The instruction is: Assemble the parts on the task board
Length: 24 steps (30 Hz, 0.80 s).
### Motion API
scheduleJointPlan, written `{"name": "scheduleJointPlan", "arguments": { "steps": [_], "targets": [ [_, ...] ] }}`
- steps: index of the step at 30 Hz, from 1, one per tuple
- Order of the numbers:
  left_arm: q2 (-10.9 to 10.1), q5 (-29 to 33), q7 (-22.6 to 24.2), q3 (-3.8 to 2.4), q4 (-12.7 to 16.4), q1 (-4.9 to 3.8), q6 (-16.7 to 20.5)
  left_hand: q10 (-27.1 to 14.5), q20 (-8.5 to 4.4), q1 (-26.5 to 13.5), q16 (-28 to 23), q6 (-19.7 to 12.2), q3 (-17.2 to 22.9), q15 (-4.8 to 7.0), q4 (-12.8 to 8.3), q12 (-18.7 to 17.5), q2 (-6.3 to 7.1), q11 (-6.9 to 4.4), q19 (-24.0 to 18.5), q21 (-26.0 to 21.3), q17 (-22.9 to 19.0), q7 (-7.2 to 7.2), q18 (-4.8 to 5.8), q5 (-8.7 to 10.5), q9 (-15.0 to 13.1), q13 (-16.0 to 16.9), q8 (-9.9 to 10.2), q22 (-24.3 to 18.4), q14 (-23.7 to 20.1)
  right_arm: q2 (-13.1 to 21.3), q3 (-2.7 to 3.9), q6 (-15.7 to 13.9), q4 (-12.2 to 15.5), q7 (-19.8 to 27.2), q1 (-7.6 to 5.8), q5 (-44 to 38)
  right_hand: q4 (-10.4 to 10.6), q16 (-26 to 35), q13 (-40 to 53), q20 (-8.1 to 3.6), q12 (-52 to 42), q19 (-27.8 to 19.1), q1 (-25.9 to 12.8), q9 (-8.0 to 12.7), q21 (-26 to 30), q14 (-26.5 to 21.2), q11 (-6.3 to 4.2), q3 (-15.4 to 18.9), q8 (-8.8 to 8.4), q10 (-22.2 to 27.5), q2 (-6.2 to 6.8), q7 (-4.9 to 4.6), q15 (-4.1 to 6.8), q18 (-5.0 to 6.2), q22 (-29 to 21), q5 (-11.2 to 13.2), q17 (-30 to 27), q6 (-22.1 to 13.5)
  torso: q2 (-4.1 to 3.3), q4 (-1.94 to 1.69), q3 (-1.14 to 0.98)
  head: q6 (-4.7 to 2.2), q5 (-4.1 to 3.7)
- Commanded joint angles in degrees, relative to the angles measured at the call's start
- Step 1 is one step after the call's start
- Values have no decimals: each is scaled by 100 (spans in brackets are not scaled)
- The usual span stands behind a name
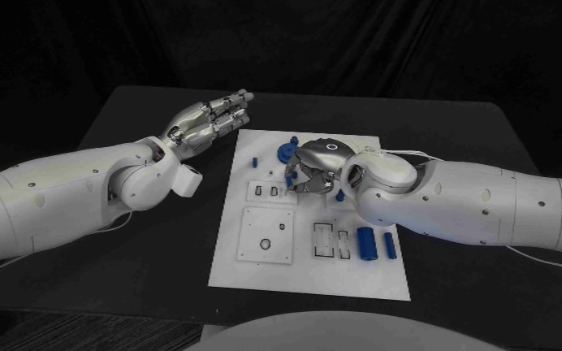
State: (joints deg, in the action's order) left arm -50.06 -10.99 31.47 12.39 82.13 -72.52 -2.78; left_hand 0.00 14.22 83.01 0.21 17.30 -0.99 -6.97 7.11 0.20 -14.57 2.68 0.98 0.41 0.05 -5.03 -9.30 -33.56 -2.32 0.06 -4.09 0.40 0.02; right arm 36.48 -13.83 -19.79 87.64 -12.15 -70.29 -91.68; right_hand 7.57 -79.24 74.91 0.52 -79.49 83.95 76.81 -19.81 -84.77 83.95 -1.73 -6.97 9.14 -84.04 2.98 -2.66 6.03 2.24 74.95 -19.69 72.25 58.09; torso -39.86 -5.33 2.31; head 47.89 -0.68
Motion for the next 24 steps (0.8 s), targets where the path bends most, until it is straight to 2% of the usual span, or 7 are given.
{"name": "scheduleJointPlan", "arguments": {
  "steps": [1,24],
  "targets": [
    [14,-2,54,-5,-1,13,-83,0,33,-59,-21,-11,32,-37,-6,-20,8,58,-4,24,-5,-26,-104,-32,-4,-6,-16,6,-2,2,-29,249,-19,-168,57,-37,-31,-32,324,-38,24,385,3,4,3,358,0,-3,-36,-385,14,6,32,-100,1344,22,-8,-40,-2,0,0,-1,-9],
    [9,-3,25,-5,-14,35,-102,0,34,-69,-21,-26,55,-38,-18,-20,7,60,-7,22,-5,-28,-103,-29,-1,-6,-12,5,-2,42,-30,273,14,-175,87,-37,-33,-29,293,-38,50,381,0,3,10,356,3,-6,-44,-377,10,3,31,-98,1341,31,-16,-44,-2,0,1,11,-26]
  ]
}}
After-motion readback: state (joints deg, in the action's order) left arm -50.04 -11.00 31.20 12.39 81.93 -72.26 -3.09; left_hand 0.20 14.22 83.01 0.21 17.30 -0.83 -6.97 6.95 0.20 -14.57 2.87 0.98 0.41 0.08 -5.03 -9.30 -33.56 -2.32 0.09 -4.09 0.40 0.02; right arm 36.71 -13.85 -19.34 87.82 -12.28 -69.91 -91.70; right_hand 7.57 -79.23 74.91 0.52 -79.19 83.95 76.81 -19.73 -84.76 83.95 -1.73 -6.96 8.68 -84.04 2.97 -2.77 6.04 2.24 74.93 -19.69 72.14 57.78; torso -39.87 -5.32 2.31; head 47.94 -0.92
